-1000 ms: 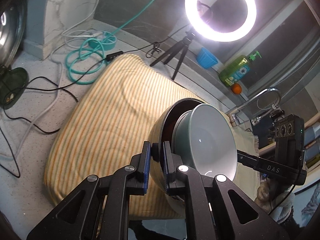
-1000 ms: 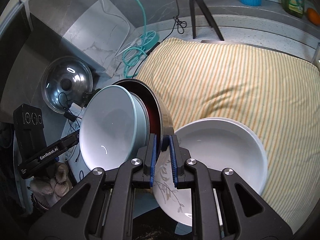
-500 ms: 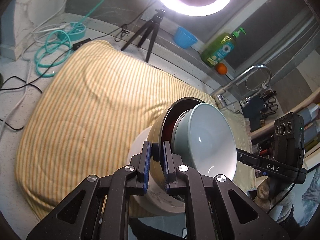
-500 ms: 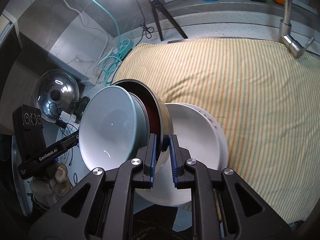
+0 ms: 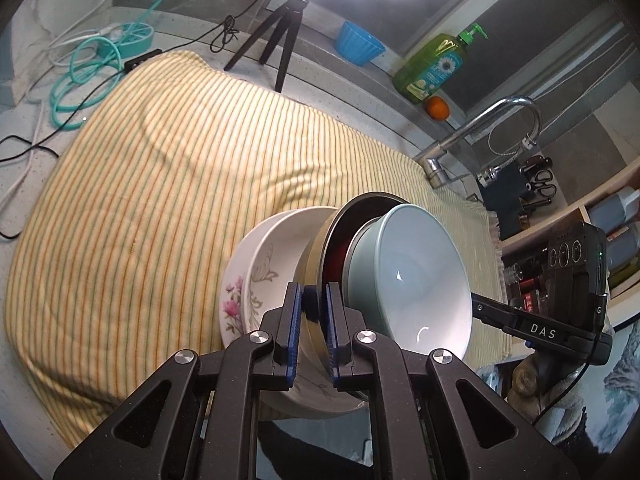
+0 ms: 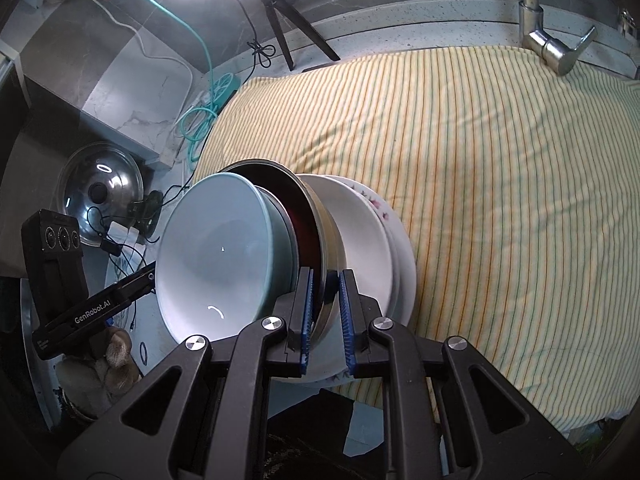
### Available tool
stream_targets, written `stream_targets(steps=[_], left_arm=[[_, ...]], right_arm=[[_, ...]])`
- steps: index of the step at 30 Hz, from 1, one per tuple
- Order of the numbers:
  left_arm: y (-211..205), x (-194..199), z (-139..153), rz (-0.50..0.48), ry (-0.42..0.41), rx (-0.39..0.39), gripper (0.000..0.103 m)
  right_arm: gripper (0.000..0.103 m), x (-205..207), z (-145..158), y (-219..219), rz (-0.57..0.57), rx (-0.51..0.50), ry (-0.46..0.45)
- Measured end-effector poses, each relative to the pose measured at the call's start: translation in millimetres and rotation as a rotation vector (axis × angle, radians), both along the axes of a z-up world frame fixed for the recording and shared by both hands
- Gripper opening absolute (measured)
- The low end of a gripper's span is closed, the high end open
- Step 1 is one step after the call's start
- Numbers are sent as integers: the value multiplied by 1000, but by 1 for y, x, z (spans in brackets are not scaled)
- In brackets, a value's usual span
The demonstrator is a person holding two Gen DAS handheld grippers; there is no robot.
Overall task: Organize plates and bowls
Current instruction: 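Lift the nested bowls and carry them over the plate stack, then lower the nested bowls onto the plate stack and open both grippers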
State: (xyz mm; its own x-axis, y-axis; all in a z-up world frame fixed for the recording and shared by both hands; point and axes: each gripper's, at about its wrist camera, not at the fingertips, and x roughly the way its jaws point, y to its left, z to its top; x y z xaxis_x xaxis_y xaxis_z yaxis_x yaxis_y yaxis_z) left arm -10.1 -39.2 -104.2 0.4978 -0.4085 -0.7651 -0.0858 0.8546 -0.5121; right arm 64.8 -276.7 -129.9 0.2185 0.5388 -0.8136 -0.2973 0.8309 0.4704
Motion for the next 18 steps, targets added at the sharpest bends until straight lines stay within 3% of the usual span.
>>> stream_targets(steps=[18], left_arm=[[-6,0,-3,-5,8,24,8]], right_arm=[[14,-1,-11,-4,-2,-2,20]])
